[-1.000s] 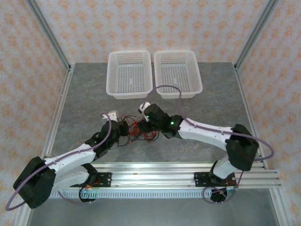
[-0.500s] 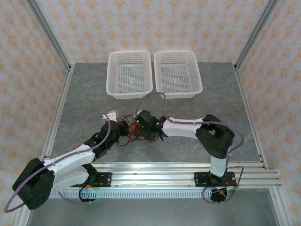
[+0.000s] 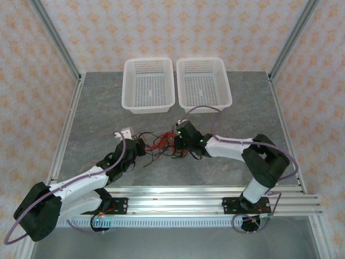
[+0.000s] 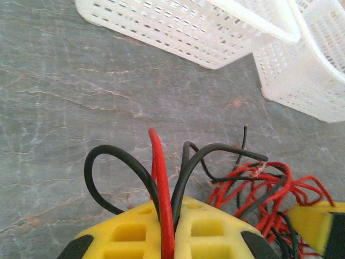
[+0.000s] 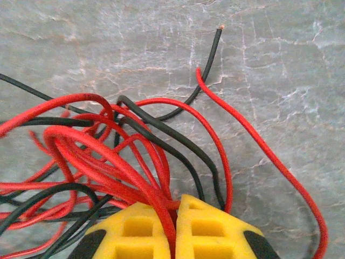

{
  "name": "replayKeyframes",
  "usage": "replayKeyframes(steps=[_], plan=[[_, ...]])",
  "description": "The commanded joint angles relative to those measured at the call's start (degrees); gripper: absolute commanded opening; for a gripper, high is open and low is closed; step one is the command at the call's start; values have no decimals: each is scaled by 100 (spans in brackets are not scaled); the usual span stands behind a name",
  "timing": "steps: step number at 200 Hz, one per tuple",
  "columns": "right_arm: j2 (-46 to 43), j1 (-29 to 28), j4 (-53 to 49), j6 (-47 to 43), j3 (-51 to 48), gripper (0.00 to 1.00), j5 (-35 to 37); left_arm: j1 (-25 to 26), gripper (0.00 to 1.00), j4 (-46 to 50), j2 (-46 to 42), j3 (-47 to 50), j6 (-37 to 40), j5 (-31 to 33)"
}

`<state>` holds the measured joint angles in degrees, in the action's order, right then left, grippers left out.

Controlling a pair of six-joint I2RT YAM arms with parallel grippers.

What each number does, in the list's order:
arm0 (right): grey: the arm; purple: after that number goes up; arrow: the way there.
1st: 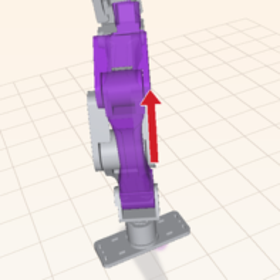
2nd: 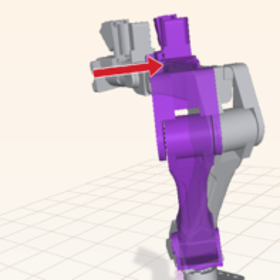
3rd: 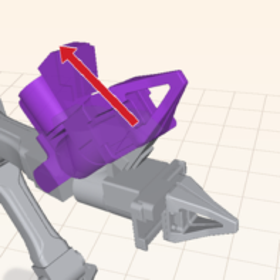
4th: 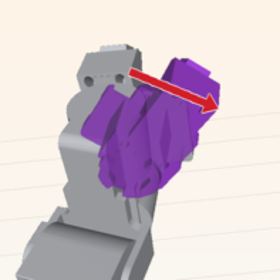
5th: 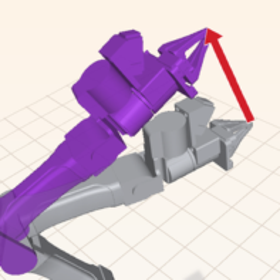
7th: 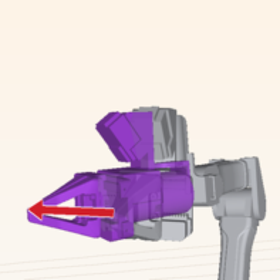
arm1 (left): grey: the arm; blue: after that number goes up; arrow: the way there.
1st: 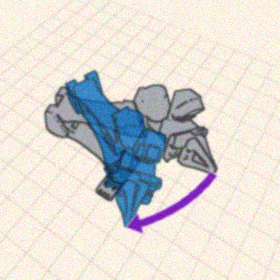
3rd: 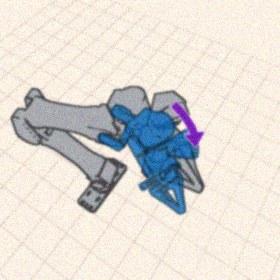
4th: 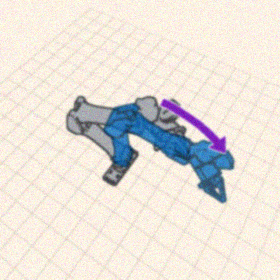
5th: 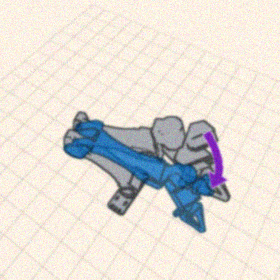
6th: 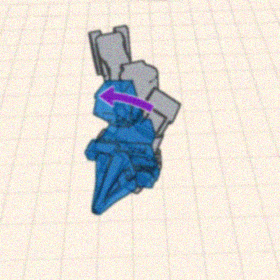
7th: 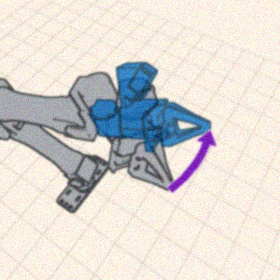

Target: Untangle the cables

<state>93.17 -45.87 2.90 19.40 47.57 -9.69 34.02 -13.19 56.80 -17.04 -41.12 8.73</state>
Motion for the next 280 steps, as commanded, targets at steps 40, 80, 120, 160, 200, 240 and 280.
replayKeyframes(steps=[40,80,120,160,200,240,280], plan=[[-611,232,1873,1478,-986,0,-1272,-27,44,568,-152,-10,-247,635],[-445,236,2369,1793,-1123,0,-1574,27,88,1044,-740,-556,368,61],[-360,236,2628,1954,-1154,0,-1767,212,90,1337,-1001,-941,1038,-678],[-412,244,2530,1887,-1130,0,-1863,272,91,997,-393,-976,1506,-973],[-611,287,2230,1600,-1124,0,-1957,252,91,623,386,-1313,1870,-892],[-665,367,2221,1655,-1131,0,-2081,254,90,-118,930,-1179,1837,-1302],[-646,368,2174,1663,-1110,0,-2143,163,88,-949,1816,-1098,2076,-1427]])
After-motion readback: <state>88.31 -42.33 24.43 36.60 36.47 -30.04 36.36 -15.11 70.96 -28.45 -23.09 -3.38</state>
